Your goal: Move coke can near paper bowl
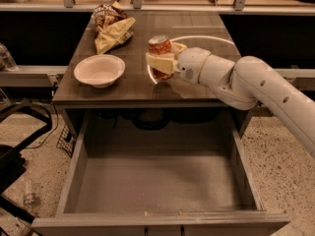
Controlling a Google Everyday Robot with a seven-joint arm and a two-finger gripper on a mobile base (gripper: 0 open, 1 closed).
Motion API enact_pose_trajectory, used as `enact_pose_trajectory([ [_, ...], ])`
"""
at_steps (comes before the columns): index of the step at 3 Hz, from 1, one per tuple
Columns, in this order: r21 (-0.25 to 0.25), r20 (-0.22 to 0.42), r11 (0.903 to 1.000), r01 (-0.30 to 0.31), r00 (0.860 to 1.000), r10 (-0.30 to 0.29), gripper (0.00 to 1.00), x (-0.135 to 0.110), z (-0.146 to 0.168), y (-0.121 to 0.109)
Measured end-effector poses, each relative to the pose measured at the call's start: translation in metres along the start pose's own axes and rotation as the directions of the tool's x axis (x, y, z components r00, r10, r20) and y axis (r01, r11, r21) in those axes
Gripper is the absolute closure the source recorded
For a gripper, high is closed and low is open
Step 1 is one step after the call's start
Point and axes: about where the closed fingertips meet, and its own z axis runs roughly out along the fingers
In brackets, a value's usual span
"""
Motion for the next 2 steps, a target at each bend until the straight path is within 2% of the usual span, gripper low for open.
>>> enact_pose_trajectory([
  [1, -0.064, 0.018, 0.9967, -0.050, 0.999, 0.051, 1.00, 0.0160, 0.0170, 0.0144],
  [2, -0.076, 0.020, 0.9955, -0.057, 0.998, 0.059, 0.90, 0.0183, 0.0204, 0.0175],
])
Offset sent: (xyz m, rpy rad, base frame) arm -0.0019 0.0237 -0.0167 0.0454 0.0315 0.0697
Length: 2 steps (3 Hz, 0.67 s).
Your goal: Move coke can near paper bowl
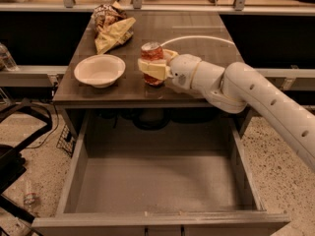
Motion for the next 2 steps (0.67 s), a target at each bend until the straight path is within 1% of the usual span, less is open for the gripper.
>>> enact_pose_trajectory([
  [1, -0.004, 0.000, 1.0000, 0.000, 1.000, 0.000, 0.71, -0.0004, 0.0020, 0.0018],
  [2, -0.008, 0.001, 1.0000, 0.000, 1.000, 0.000, 0.48, -0.0009, 0.0040, 0.0036],
])
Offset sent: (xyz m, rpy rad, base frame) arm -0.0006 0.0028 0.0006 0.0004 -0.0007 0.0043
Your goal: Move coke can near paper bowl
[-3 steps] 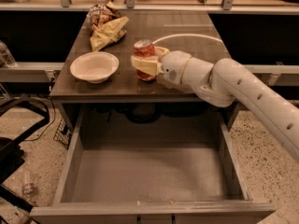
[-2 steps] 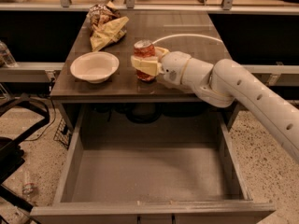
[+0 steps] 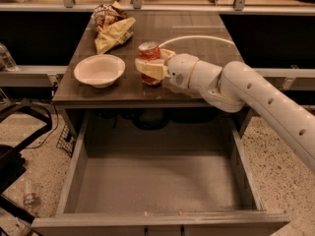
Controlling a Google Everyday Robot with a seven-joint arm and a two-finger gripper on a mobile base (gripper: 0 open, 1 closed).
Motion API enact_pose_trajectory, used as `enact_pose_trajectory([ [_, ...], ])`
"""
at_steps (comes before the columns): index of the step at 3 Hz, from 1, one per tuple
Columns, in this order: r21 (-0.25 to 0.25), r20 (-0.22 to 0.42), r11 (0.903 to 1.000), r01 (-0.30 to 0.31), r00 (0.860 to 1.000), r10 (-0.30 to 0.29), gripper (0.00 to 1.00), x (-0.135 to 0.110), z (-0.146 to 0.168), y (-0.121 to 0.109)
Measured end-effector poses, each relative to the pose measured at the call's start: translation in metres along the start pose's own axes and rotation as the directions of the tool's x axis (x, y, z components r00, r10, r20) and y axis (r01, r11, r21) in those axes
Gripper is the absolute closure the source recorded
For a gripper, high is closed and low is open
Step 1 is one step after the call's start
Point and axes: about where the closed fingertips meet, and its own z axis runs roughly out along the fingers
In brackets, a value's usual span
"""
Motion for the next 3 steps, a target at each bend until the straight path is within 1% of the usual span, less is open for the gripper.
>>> enact_pose_trajectory([
  [2, -0.010, 0.001, 0.9999, 0.001, 1.000, -0.001, 0.00, -0.0012, 0.0051, 0.0046],
  [3, -0.011, 0.001, 0.9999, 0.001, 1.000, -0.001, 0.00, -0.0012, 0.0052, 0.0047],
])
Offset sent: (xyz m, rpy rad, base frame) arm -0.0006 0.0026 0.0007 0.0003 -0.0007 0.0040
